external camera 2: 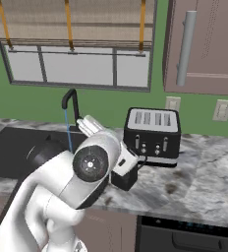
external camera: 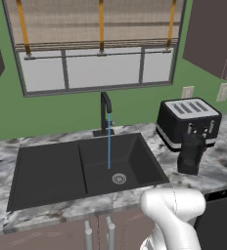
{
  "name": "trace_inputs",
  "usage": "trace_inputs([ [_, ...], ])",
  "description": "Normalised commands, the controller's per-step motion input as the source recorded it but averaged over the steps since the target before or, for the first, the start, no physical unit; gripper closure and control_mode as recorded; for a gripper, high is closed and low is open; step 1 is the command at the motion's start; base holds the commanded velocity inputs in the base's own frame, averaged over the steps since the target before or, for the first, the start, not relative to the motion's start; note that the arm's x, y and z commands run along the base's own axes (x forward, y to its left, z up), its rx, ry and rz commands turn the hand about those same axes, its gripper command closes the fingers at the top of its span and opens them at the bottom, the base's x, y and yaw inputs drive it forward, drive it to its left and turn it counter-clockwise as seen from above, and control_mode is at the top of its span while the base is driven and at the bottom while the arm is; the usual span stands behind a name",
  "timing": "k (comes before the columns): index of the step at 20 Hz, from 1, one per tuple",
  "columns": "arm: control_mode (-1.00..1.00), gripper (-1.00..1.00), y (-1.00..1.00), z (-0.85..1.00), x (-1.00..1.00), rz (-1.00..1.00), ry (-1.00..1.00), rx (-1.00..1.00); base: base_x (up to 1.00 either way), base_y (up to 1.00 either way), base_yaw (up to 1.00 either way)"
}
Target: Turn on the sink faucet and place the jug under the water for a few seconds to fill it up.
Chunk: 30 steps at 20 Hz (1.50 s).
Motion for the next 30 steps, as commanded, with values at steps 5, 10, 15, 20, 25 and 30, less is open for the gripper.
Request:
trace_inputs([
  [5, -1.00, -1.00, -0.90, -0.02, -0.85, 0.23, -0.10, -0.23, 0.00, 0.00, 0.00],
  [10, -1.00, -1.00, -0.59, -0.76, 0.02, 0.37, -0.01, -0.25, 0.00, 0.00, 0.00],
  [15, -1.00, -1.00, -0.07, -1.00, 0.32, 0.39, -0.21, -0.28, 0.00, 0.00, 0.00],
  [20, -1.00, -1.00, 0.00, -0.58, 0.60, 0.32, -0.11, -0.15, 0.00, 0.00, 0.00],
  [25, -1.00, -1.00, 0.19, -0.18, 0.65, 0.21, -0.01, -0.01, 0.00, 0.00, 0.00],
  [30, -1.00, -1.00, 0.07, -0.02, 0.60, 0.12, 0.03, 0.00, 0.00, 0.00, 0.00],
])
